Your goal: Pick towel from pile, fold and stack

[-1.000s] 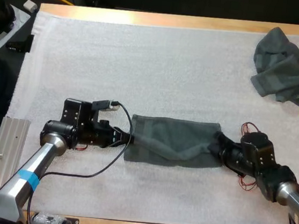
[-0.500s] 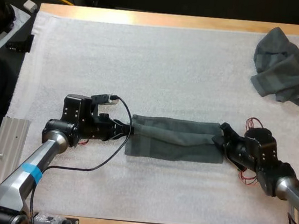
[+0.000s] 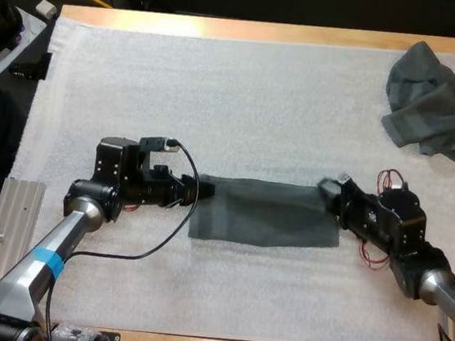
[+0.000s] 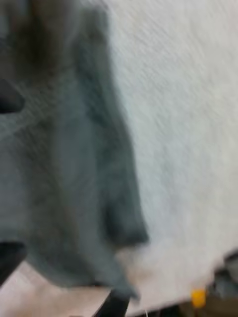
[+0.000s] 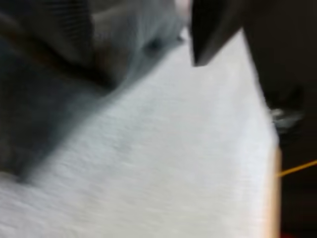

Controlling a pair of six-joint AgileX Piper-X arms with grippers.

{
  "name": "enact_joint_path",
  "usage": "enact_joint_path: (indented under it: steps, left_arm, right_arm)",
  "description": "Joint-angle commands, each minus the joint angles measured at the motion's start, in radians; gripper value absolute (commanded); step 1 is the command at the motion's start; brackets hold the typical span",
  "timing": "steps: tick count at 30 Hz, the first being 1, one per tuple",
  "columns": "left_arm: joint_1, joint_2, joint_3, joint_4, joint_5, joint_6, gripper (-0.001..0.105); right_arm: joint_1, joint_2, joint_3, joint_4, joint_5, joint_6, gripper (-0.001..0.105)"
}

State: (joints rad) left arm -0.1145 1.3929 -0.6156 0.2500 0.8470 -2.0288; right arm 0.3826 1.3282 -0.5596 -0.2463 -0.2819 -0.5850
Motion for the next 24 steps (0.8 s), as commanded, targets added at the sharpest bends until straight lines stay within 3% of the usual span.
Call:
enact_joint_path:
  steps: [1,7,13,18,24]
  left_arm:
    - [0.000,-0.003,-0.027,-0.043,0.069,-0.010,0.057]
    - [0.001,-0.037,-0.059,-0.020,0.132,-0.015,0.059]
    - [0.001,-0.114,-0.049,0.028,0.055,0.027,0.058]
    - [0.000,-0.208,-0.050,0.153,-0.020,0.095,0.058]
    - [0.001,-0.324,-0.051,0.326,-0.092,0.158,0.058]
  right_arm:
    - [-0.002,-0.006,0.000,-0.120,-0.039,-0.050,0.061]
    - [-0.003,-0.024,0.001,-0.126,-0.109,-0.179,0.060]
    - [-0.005,-0.095,-0.001,-0.034,-0.102,-0.298,0.059]
    - [-0.003,-0.200,-0.008,0.132,-0.059,-0.401,0.059]
    - [-0.002,-0.310,-0.069,0.434,0.008,-0.549,0.059]
